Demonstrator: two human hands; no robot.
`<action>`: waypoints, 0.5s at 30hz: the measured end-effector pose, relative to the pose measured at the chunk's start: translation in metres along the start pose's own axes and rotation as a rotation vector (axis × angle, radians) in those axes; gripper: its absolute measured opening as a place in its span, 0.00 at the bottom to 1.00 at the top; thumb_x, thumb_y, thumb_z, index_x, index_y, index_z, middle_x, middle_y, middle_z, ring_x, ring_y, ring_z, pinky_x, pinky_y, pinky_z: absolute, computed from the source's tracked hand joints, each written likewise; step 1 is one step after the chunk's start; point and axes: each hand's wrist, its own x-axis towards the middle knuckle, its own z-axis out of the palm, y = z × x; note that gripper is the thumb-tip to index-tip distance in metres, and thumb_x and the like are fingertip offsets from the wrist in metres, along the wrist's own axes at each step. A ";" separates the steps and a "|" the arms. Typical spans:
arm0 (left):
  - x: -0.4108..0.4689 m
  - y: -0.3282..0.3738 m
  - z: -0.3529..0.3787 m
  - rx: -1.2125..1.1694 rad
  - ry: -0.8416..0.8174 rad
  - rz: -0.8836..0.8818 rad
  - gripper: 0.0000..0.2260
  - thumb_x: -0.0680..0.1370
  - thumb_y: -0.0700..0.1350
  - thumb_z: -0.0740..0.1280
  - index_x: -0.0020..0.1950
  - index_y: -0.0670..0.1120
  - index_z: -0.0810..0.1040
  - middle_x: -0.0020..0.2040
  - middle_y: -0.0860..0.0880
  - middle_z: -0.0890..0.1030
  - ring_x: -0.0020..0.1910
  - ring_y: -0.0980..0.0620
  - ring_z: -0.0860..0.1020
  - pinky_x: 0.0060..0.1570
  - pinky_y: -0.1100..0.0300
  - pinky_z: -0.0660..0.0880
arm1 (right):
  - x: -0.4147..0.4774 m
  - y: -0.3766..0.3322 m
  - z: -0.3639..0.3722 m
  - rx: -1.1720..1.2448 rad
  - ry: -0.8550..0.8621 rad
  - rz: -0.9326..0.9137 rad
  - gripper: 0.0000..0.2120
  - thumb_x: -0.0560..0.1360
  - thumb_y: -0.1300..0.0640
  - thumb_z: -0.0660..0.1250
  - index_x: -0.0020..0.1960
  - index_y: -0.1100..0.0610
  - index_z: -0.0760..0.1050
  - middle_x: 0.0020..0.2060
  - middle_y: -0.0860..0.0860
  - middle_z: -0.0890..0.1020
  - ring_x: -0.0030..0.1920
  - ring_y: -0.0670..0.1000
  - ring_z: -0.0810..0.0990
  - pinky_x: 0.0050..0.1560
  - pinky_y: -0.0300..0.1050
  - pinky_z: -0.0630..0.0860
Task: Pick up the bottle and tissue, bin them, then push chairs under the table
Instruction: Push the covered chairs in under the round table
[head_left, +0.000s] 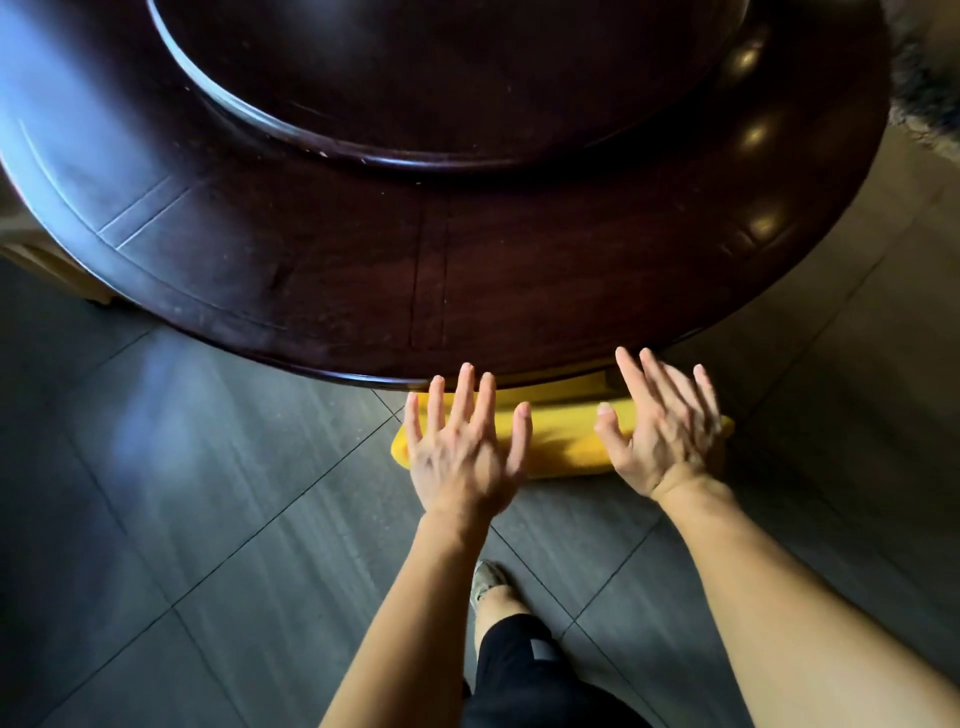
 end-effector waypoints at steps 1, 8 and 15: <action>-0.001 0.004 -0.001 0.003 -0.027 -0.006 0.26 0.80 0.65 0.56 0.70 0.52 0.77 0.73 0.49 0.75 0.74 0.42 0.71 0.76 0.41 0.58 | 0.002 0.002 -0.003 -0.025 -0.050 0.003 0.38 0.74 0.38 0.50 0.79 0.54 0.68 0.75 0.62 0.73 0.73 0.63 0.73 0.80 0.64 0.54; 0.002 -0.022 -0.021 0.045 -0.162 0.029 0.31 0.81 0.66 0.51 0.77 0.49 0.68 0.81 0.43 0.62 0.80 0.41 0.59 0.77 0.37 0.52 | 0.012 -0.038 -0.003 -0.021 -0.174 0.056 0.41 0.76 0.32 0.48 0.84 0.49 0.53 0.82 0.61 0.60 0.81 0.61 0.60 0.80 0.66 0.41; 0.000 -0.115 -0.076 0.132 -0.121 -0.139 0.34 0.80 0.67 0.48 0.79 0.49 0.65 0.81 0.42 0.61 0.80 0.40 0.58 0.75 0.34 0.52 | -0.003 -0.179 0.019 0.118 -0.274 -0.139 0.41 0.75 0.31 0.47 0.85 0.46 0.48 0.83 0.62 0.54 0.82 0.62 0.57 0.80 0.67 0.37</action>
